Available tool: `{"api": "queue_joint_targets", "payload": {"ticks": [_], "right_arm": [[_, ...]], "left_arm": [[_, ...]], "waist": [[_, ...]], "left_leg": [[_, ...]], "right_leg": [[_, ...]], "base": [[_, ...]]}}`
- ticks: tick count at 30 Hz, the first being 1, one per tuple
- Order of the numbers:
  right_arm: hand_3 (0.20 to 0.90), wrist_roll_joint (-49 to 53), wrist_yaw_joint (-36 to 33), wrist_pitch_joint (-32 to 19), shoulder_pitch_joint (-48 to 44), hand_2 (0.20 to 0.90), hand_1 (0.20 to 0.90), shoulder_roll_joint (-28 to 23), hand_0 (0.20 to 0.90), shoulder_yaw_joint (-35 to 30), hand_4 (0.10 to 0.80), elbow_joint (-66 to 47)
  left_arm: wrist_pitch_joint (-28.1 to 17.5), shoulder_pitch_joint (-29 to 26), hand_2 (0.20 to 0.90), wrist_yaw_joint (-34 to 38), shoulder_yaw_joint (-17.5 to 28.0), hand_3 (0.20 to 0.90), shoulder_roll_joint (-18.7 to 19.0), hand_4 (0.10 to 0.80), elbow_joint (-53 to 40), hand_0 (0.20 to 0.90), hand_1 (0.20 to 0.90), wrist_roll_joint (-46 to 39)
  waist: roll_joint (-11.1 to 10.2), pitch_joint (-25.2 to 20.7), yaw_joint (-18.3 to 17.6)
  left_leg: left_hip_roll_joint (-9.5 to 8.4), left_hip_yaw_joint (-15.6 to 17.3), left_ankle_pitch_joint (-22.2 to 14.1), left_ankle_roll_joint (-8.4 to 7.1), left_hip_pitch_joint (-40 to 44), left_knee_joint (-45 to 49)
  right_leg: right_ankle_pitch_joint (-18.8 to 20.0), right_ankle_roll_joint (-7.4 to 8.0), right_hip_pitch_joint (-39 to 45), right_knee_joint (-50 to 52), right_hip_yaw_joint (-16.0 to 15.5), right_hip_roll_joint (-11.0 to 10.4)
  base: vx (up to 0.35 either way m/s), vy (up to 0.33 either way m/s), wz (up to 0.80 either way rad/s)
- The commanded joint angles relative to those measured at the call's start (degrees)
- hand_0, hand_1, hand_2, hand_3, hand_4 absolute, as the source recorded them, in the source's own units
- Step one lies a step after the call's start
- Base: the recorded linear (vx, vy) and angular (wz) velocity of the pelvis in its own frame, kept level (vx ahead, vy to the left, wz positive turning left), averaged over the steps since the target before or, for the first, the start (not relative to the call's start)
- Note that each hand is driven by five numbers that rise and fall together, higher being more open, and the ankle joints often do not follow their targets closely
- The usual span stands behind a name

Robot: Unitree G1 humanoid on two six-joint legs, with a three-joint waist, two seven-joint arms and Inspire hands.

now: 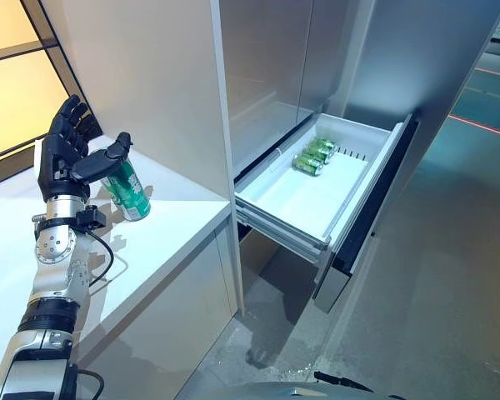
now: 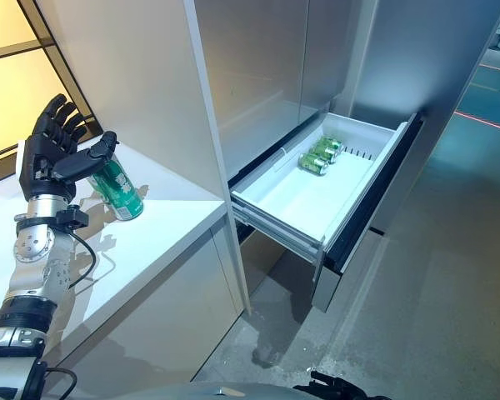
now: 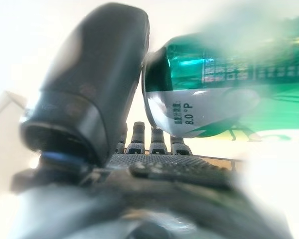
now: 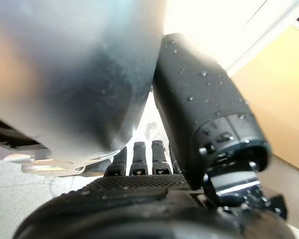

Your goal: Put drinks into fridge and close the fridge

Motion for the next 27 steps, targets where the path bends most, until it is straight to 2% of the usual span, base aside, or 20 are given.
{"api": "queue_joint_targets", "payload": {"ticks": [1, 10, 17, 27], "right_arm": [[0.9, -1.0, 1.4, 1.21, -0.11, 0.9, 0.9, -0.53, 0.9, 0.03, 0.8, 1.63], [0.9, -0.85, 1.51, 1.33, -0.17, 0.9, 0.9, -0.7, 0.9, -0.06, 0.8, 1.45], [0.9, -0.8, 1.32, 1.44, 0.14, 0.9, 0.9, -0.78, 0.9, -0.25, 0.8, 0.95], [0.9, -0.47, 1.21, 1.83, 0.26, 0.9, 0.9, -0.75, 0.9, -0.1, 0.8, 0.19]], "left_arm": [[-3.15, -2.85, 0.9, 0.23, 3.97, 0.9, 0.12, 0.8, -3.69, 0.9, 0.9, 2.85], [0.33, -3.41, 0.9, -2.93, 3.19, 0.9, 0.66, 0.8, -3.9, 0.9, 0.9, 1.91], [2.39, -3.34, 0.9, -2.5, 3.46, 0.9, 1.57, 0.8, -2.88, 0.9, 0.9, 2.02], [1.41, -3.77, 0.9, -3.77, 3.51, 0.9, 1.61, 0.8, -3.79, 0.9, 0.9, -0.38]], "waist": [[1.39, 0.44, 1.05], [1.51, 0.66, 0.83], [1.67, 0.72, 0.61], [1.44, 0.83, 0.57]], "left_leg": [[-2.78, 1.2, -10.88, 2.82, 4.86, 1.11], [-2.73, 1.56, -10.91, 2.78, 4.9, 1.21], [-2.78, 1.72, -10.99, 2.84, 4.84, 1.47], [-2.78, 1.73, -10.97, 2.85, 4.8, 1.33]], "right_leg": [[4.0, 5.22, -6.23, 2.43, -1.59, -2.07], [4.06, 5.31, -6.26, 2.47, -1.52, -2.08], [4.07, 5.32, -6.28, 2.49, -1.39, -2.13], [4.15, 5.36, -6.3, 2.33, -1.18, -2.07]], "base": [[0.0, 0.0, 0.0], [-0.002, 0.0, 0.01], [0.0, 0.0, 0.0], [0.0, 0.0, 0.0]]}}
